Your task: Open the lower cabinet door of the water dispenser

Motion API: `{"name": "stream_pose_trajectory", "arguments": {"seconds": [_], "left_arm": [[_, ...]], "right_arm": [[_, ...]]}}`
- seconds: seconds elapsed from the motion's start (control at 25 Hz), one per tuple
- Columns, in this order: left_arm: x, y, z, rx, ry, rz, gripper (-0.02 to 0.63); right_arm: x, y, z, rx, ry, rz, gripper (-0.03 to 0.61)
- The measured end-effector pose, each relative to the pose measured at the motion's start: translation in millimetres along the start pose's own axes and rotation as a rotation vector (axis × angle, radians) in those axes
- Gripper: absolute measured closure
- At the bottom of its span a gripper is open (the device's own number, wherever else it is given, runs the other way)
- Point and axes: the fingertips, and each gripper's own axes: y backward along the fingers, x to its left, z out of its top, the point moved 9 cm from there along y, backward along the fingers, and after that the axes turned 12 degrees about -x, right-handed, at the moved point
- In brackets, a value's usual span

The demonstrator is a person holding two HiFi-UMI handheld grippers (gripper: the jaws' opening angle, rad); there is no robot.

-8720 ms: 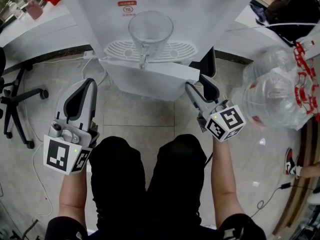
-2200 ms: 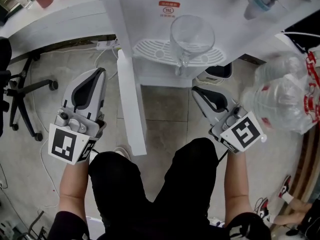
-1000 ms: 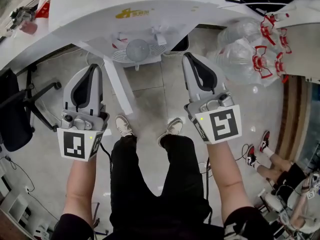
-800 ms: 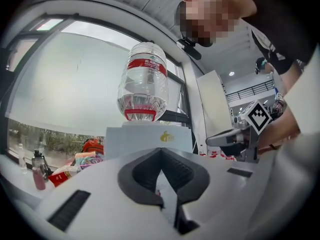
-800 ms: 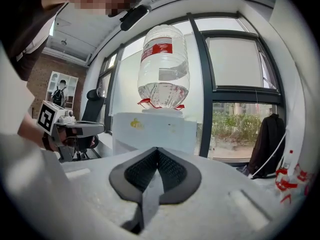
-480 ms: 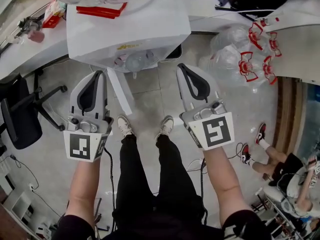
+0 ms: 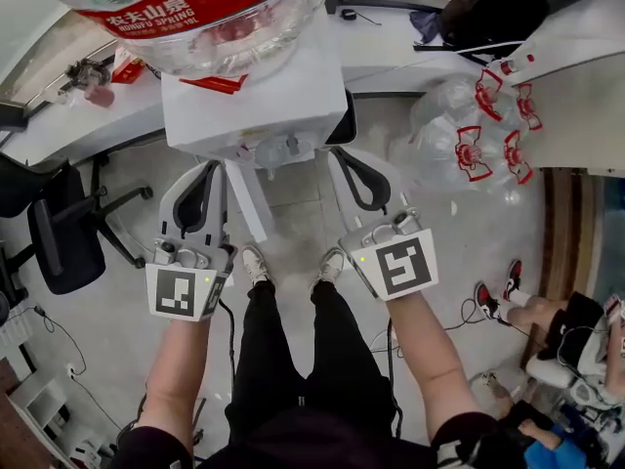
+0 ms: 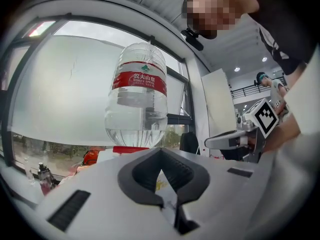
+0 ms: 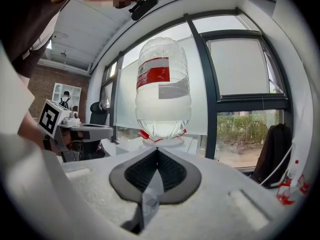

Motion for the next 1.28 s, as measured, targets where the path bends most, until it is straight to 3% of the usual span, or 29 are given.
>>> {"name": "stream_pose_trajectory", "arguments": {"seconds": [0.2, 0.4, 0.52, 0.6, 0.72, 0.92, 1.12, 1.28], "left_arm": [[0.7, -7.5, 37.5, -0.019, 0.003, 0.022, 0.606], [-0.8, -11.3, 85.1, -0.057, -0.02, 0.017, 0.606], [0.6, -11.6, 105.9, -0.068, -0.024, 0.006, 0.606], [2.8, -14.9, 116.8, -0.051, -0.011, 0.009, 0.606], [-1.3, -19.0, 136.8, -0.043, 0.038, 0.008, 0.606], [-4.7, -17.5, 165.9, -0.048, -0.015, -0.015, 0.606], [-13.1, -20.5, 203.9, -0.123, -0.009, -0.046, 0.606], [-12.9, -11.3, 220.1, -0.084, -0.044, -0.032, 0.606]], "right_arm": [[9.3, -9.6, 32.2, -0.023, 0.015, 0.058, 0.574], [13.1, -7.6, 60.0, 0.08, 0.024, 0.085, 0.574], [14.9, -11.8, 89.7, 0.013, 0.026, 0.103, 0.574], [13.7, -14.6, 110.6, -0.065, 0.03, 0.102, 0.574], [8.3, -4.2, 128.7, -0.012, 0.045, 0.086, 0.574], [-0.3, 10.0, 151.8, 0.004, 0.062, 0.059, 0.574], [-6.3, 8.8, 160.7, -0.015, 0.018, 0.044, 0.574], [-4.8, 6.2, 175.1, -0.037, -0.02, 0.054, 0.574]]}}
